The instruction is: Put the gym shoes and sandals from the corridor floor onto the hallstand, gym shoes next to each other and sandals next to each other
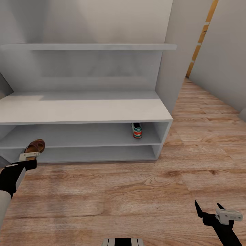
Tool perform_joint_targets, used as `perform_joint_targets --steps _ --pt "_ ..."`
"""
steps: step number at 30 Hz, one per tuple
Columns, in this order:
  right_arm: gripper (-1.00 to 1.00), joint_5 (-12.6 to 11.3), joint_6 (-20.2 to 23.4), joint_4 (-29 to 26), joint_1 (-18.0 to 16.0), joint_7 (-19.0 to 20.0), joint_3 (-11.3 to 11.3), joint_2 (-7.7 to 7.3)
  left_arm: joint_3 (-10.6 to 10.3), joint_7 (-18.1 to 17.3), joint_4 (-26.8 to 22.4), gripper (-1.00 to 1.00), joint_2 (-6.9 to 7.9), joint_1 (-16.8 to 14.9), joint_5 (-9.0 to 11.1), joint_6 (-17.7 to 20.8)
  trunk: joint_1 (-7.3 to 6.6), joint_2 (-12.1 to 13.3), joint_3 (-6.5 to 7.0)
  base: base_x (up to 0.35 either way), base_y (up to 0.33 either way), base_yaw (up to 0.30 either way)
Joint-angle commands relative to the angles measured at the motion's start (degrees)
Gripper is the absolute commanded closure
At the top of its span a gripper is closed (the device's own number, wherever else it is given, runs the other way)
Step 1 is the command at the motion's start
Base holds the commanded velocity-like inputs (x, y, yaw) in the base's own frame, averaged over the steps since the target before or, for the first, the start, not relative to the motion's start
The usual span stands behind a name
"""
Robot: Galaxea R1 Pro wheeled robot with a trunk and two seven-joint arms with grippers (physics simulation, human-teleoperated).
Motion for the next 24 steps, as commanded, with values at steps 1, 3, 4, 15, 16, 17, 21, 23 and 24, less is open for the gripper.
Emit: perform_joint_targets --steps 1,3,4,15,16,17,21,23,24 --pt "-1.0 0.0 0.0 0.0 0.0 0.0 0.0 0.02 0.0 -0.1 0.0 1.0 -0.01 0.0 0.0 0.1 0.0 0.0 0.0 0.0 0.0 0.0" --pt "-1.0 0.0 0.0 0.0 0.0 0.0 0.0 0.01 -0.1 -0.2 0.0 1.0 -0.03 0.1 0.0 0.1 0.0 0.0 0.0 0.0 0.0 0.0" --pt "-1.0 0.0 0.0 0.0 0.0 0.0 0.0 0.01 -0.1 -0.4 0.0 1.0 -0.03 0.1 0.0 0.1 0.0 0.0 0.0 0.0 0.0 0.0" --pt "-1.0 0.0 0.0 0.0 0.0 0.0 0.0 0.0 -0.1 -2.8 0.6 1.0 -0.03 0.3 0.1 0.3 0.0 0.0 0.0 0.0 0.0 0.0" --pt "-1.0 0.0 0.0 0.0 0.0 0.0 0.0 0.0 -0.1 -3.1 0.7 1.0 -0.03 0.3 0.1 0.3 0.0 0.0 0.0 0.0 0.0 0.0" --pt "-1.0 0.0 0.0 0.0 0.0 0.0 0.0 0.0 -0.1 -3.5 0.8 1.0 -0.03 0.3 0.1 0.3 0.0 0.0 0.0 0.0 0.0 0.0" --pt "-1.0 0.0 0.0 0.0 0.0 0.0 0.0 0.0 -0.1 -4.9 0.9 1.0 0.01 0.4 0.0 0.3 0.0 0.0 0.0 0.0 0.0 0.0" --pt "-1.0 0.0 0.0 0.0 0.0 0.0 0.0 0.0 -0.2 -5.5 1.0 1.0 0.02 0.4 0.0 0.4 0.0 0.0 0.0 0.0 0.0 0.0" --pt "-1.0 0.0 0.0 0.0 0.0 0.0 0.0 0.0 -0.2 -6.1 1.0 1.0 0.03 0.4 -0.1 0.4 0.0 0.0 0.0 0.0 0.0 0.0"
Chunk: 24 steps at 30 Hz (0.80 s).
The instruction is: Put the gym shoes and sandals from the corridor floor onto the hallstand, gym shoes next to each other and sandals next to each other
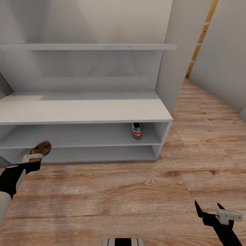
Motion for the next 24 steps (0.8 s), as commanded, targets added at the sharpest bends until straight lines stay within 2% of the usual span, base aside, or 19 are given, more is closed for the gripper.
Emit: perform_joint_targets --steps 1,8,24 --pt "-1.0 0.0 0.0 0.0 0.0 0.0 0.0 0.0 0.0 -0.5 0.0 1.0 0.01 0.0 -0.1 0.0 0.0 0.0 0.0 0.0 0.0 0.0" --pt "-1.0 0.0 0.0 0.0 0.0 0.0 0.0 0.0 0.0 -2.0 0.1 1.0 0.05 0.0 -0.2 0.1 0.0 0.0 0.0 0.0 0.0 0.0" --pt "-1.0 0.0 0.0 0.0 0.0 0.0 0.0 0.0 0.1 -2.7 0.1 1.0 0.26 0.0 -0.2 0.2 0.0 0.0 0.0 0.0 0.0 0.0"
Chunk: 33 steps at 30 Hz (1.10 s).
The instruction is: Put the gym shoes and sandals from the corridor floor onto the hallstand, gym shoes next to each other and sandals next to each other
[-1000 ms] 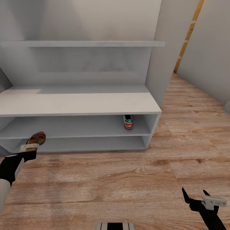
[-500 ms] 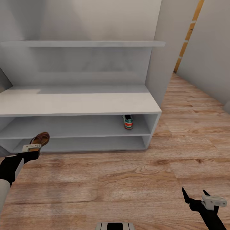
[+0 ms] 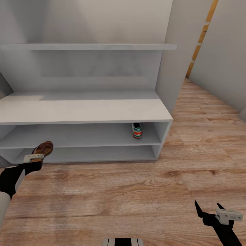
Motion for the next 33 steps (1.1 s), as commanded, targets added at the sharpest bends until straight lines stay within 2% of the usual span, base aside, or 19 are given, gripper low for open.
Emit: perform_joint_targets --steps 1,18,33 --pt "-1.0 0.0 0.0 0.0 0.0 0.0 0.0 0.0 0.0 -0.1 0.0 1.0 0.1 0.0 0.0 0.0 0.0 0.0 0.0 0.005 0.0 0.0" --pt "-1.0 0.0 0.0 -0.1 0.0 0.0 0.0 0.0 0.0 -2.4 0.0 1.0 2.12 0.0 0.0 -0.1 0.0 0.0 0.0 0.14 0.0 0.0" --pt "-1.0 0.0 0.0 -0.1 0.0 0.0 0.0 0.0 -0.1 -2.4 0.2 1.0 2.46 0.1 0.0 -0.1 0.0 0.0 0.0 0.032 0.0 0.0"
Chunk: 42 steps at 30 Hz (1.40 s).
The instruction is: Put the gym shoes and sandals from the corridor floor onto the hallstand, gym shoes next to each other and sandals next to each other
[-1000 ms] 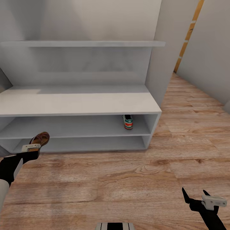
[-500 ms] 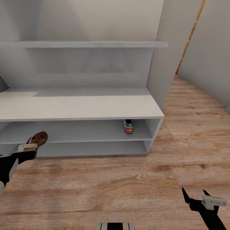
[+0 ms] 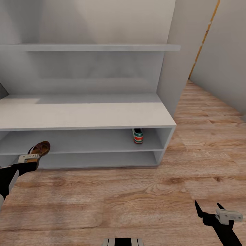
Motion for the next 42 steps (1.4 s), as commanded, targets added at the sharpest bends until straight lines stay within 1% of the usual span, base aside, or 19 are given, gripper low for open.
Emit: perform_joint_targets --steps 1,20,26,42 --pt "-1.0 0.0 0.0 0.0 0.0 0.0 0.0 0.0 0.0 0.0 0.2 1.0 0.01 0.0 0.0 0.0 0.0 0.0 0.0 0.007 0.0 0.0" --pt "-1.0 0.0 0.0 0.1 0.0 0.0 0.0 0.0 0.0 0.2 2.4 1.0 0.01 0.3 0.0 -0.5 0.0 0.0 0.0 0.002 0.0 0.0" --pt "-1.0 0.0 0.0 0.1 0.0 0.0 0.0 0.0 0.0 0.2 3.8 1.0 -0.02 0.6 0.0 -1.0 0.0 0.0 0.0 0.0 0.0 0.0" --pt "-1.0 0.0 0.0 0.1 0.0 0.0 0.0 0.0 0.0 0.2 4.6 1.0 0.03 0.7 0.0 -1.8 0.0 0.0 0.0 0.0 0.0 0.0"
